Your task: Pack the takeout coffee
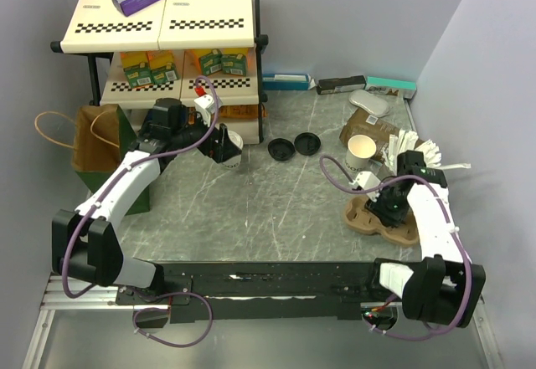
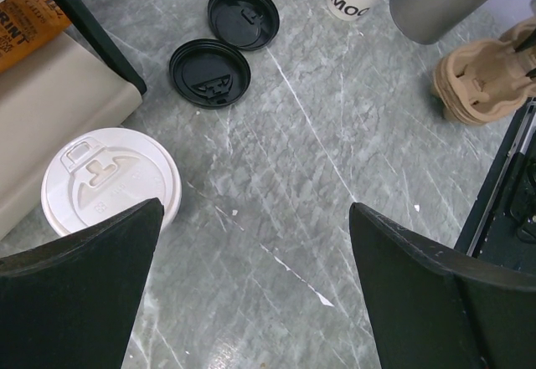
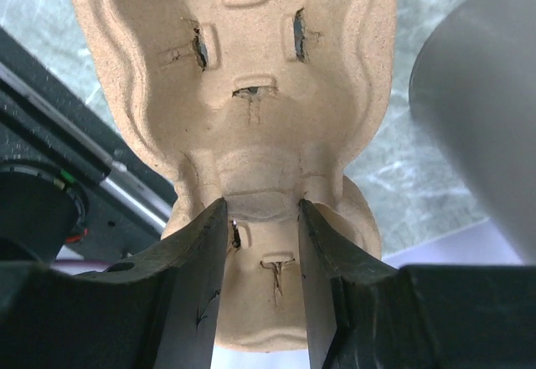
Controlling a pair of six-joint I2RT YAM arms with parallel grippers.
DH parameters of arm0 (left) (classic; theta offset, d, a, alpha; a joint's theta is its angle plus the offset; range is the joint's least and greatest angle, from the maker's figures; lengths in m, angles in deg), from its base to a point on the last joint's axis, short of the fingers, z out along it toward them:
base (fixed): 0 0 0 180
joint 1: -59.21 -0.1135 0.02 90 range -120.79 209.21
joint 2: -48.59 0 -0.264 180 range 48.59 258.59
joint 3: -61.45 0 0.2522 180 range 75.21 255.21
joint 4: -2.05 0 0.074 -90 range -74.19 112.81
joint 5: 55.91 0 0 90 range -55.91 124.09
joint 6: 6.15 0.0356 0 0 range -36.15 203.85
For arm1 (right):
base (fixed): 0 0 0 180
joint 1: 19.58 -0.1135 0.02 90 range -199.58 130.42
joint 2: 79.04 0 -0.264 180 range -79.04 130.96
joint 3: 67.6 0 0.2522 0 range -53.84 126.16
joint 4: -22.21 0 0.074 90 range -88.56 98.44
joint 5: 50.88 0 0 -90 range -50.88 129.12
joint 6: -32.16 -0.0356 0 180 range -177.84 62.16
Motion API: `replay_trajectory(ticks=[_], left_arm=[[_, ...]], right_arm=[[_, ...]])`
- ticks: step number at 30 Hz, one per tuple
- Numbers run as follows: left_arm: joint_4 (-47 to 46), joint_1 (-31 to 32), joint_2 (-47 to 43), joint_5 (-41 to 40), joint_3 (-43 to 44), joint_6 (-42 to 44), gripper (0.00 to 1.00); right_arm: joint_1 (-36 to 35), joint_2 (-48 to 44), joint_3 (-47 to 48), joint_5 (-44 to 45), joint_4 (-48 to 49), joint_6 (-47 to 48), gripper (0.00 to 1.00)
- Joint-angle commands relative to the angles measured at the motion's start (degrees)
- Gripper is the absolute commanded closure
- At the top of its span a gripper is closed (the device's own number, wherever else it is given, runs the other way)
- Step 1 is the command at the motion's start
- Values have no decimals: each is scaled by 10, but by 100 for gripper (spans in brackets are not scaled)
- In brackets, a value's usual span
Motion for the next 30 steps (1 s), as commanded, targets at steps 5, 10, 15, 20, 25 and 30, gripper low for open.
replay_trajectory(ticks=[5,10,15,20,25,30], left_arm=[[-28,2,10,9,11,-5,1],[-30,2,10,10,10,-6,1],[-37,3,9,12,5,-27,1],[-37,4,7,13,0,-30,1],[-29,3,3,10,1,-24,0],[4,0,-11,-18,30,7,1]], right_arm=[[30,-18,19,3,-37,14,100],[63,9,80,-32,-88,20,100],[54,10,106,-31,-81,7,100],[59,18,137,-93,-170,38,100],[55,44,221,-161,-239,27,100],[-30,19,230,-163,-239,0,100]])
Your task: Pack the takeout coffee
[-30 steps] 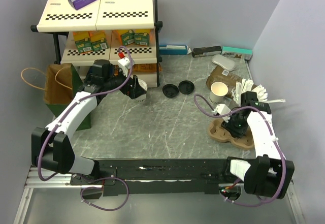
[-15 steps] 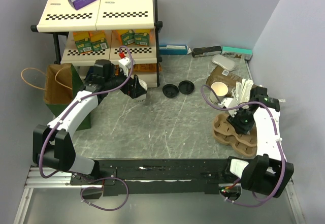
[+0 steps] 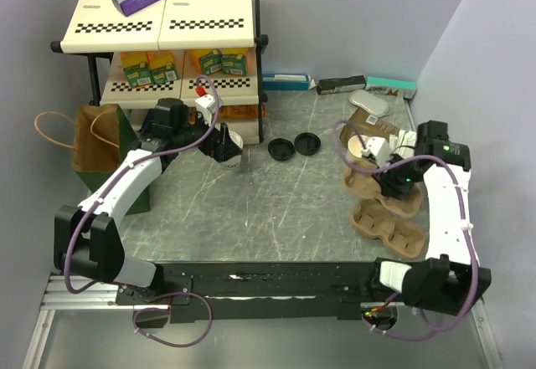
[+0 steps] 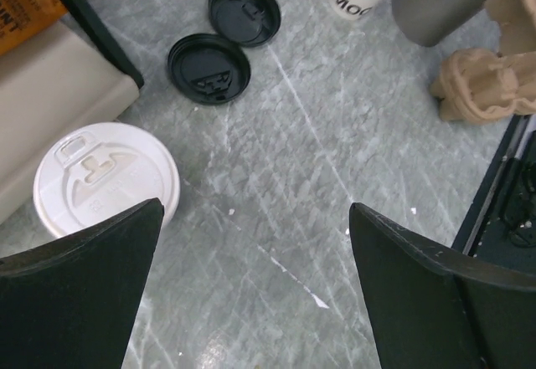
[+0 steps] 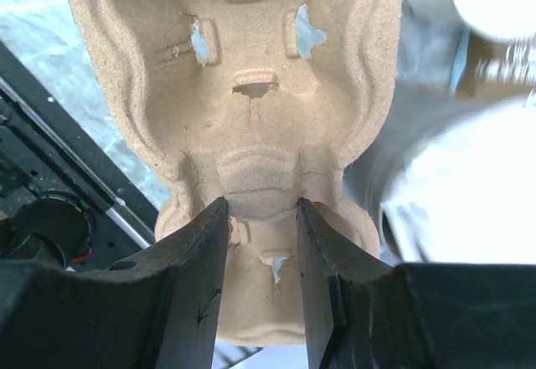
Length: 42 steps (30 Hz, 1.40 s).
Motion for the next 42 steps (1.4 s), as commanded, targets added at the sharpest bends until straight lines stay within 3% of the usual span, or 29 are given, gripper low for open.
replay_trajectory(ticks=[1,7,11,14,17,21,26,32,36,39,42], left_arm=[[33,-2,-27,-23,49,35,1],[75,-36,-49,-94,125,36,1],[97,-77,-72,-159,167,15,1],[125,-90,-77,-205,206,19,1],[154,-100,-76,-245,256,14,1],[165,-131,-89,-340,306,34,1],[237,-191,-90,-391,375,86,1],[313,-326,-60,-403,422,65,1],[426,-486,-1,-353,481,46,1],[453,-548,17,-325,477,48,1],[463,-563,18,-334,448,64,1]], right_arm=[[-87,-28,12,-36,-139,-16,100],[-227,-24,21,-44,-25,-237,100],[-254,-4,18,-48,128,-446,100],[-254,31,8,-32,187,-573,100],[-257,84,13,-22,207,-627,100],[-265,148,35,1,203,-640,100],[-270,180,18,14,236,-665,100],[-275,204,5,58,274,-695,100],[-274,226,2,63,281,-706,100],[-274,236,-2,54,282,-711,100],[-274,239,-7,43,283,-712,100]])
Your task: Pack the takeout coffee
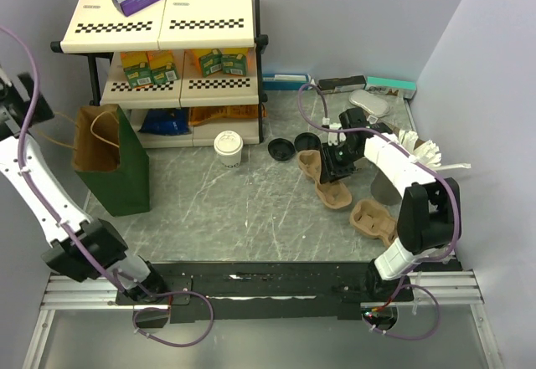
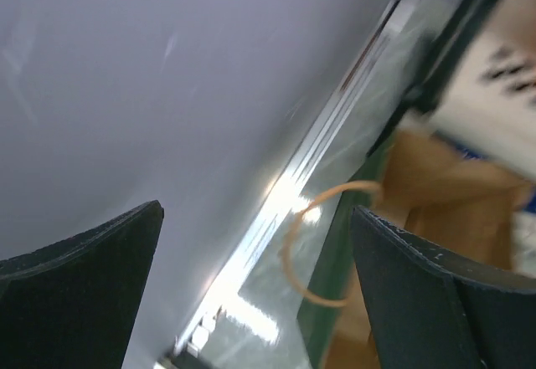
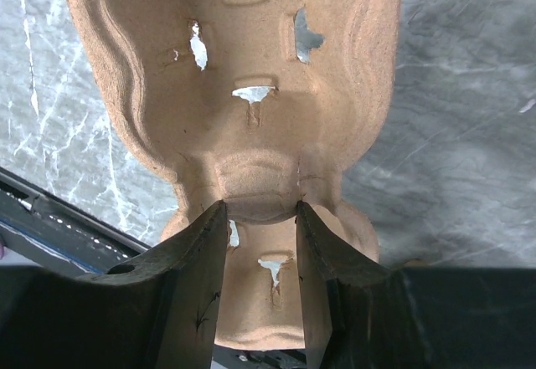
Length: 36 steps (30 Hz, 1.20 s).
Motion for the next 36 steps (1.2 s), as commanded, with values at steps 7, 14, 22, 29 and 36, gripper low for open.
replay_trajectory(ticks=[7,14,22,29,36], left_arm=[[63,-21,0,68,-54,8,3],[73,-20,-49,109,-142,38,4],[74,-19,-98,125,-220,50,8],[56,-16,-62,159,-218,28,28],[60,15,-25,161,-194,24,50]], right_arm=[[-3,13,-6,-20,12,-22,100],[-3,21,17,-29,-1,-7,100],[-3,24,4,-15,-17,11,100],[-4,29,11,-35,-21,25,100],[-4,20,-17,-29,-6,27,100]])
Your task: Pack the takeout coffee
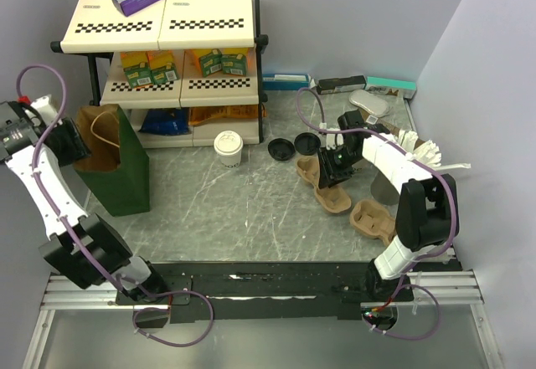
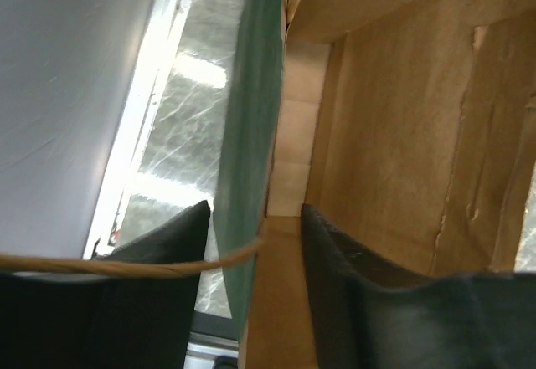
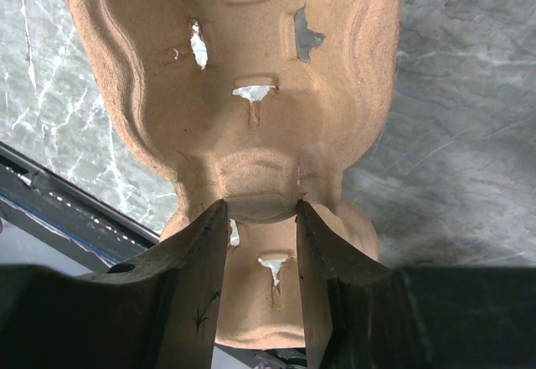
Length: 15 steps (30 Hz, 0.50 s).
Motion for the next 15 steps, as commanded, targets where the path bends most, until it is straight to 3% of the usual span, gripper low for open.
replay_trajectory(ticks=[1,3,4,8,10,15], left_arm=[[-10,28,6,19,31,-4,56],[-9,35,10,24,31,-1,63],[-8,43,12,27,32,0,73],[12,56,27,32,42,16,93],[24,57,28,33,51,30,99],[20,57,6,43,39,57,99]], right_arm=[[-4,3,-8,-2,6,6,100],[-4,4,-5,-3,7,11,100],[-3,5,-1,-3,7,13,100],[-4,5,6,3,6,20,100],[-4,-2,5,5,8,22,100],[-7,3,-12,48,23,11,100]])
